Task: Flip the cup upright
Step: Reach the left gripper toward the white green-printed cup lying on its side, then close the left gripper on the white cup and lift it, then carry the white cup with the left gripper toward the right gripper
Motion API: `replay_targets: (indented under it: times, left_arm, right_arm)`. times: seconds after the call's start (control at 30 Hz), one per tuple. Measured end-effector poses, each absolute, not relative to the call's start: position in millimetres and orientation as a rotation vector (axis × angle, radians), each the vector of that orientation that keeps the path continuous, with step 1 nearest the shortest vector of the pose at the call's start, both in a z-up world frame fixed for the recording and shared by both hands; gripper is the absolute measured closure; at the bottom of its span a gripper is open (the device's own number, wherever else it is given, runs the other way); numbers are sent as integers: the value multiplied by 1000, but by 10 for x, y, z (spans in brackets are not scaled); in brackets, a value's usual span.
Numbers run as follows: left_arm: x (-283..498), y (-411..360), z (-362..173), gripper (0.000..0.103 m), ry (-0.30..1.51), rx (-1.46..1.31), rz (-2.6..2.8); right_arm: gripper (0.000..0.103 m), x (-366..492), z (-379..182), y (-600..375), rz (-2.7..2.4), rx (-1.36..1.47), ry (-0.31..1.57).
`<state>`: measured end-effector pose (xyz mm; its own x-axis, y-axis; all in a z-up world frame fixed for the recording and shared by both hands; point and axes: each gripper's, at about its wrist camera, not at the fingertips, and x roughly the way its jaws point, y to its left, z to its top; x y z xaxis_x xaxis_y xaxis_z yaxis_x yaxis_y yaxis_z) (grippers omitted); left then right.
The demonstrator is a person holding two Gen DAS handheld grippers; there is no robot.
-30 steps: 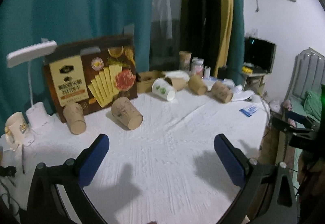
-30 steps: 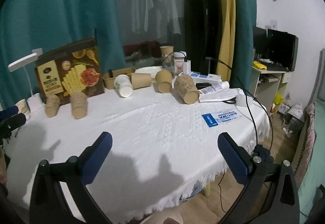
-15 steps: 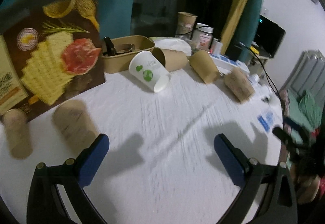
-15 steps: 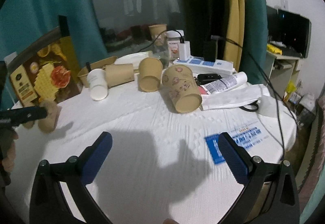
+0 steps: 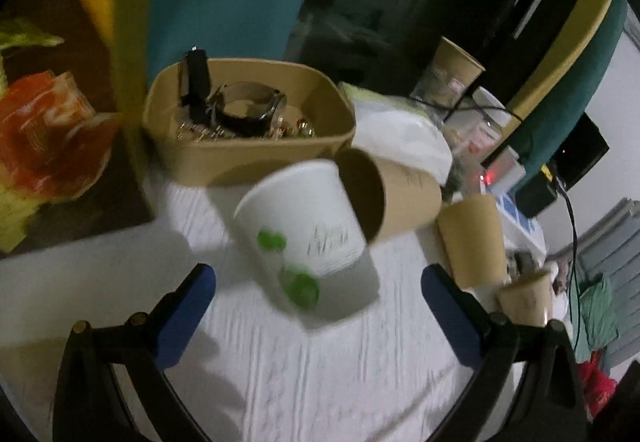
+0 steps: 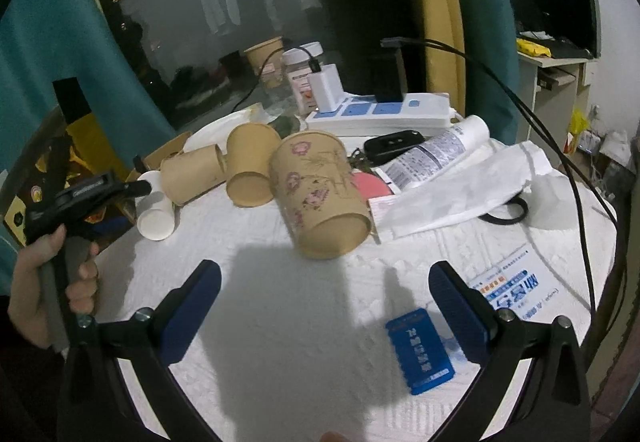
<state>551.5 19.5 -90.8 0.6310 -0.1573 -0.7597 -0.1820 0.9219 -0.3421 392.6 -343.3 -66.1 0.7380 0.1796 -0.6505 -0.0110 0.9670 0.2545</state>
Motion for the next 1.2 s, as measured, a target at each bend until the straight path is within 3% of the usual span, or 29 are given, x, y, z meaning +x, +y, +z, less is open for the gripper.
replay_targets:
  times: [0.23,0.27,0.3,0.53,0.77,1.03,1.2]
  left_arm:
    - [5704,267,-1195,29,973,-463,24]
    - [5677,262,-1190,40,973,-458,19]
    - [5650,269,-1192,45,984,-472,3]
    - [5167,272,-969,45,947,-458,-53]
    - [4055,83,-666,45,920,-416,-180]
    - [2725,-231,-706,45,977,-425,-321]
    - [2338,-199,-772,45,999,-496,-310]
  right_arm:
    - [1,3767,-727,-3482,92,267,759]
    - [1,3741,-730,-3485,91,273,761]
    - [1,3718,-733,-3482,90,278,762]
    - [1,3434,-587,-3321,116,286,747]
    - [1,2937,-494,-3099,150,279,738]
    - [1,2310,-599,-2923,148,284,770]
    - [1,2008,-703,-2815,166,289,808]
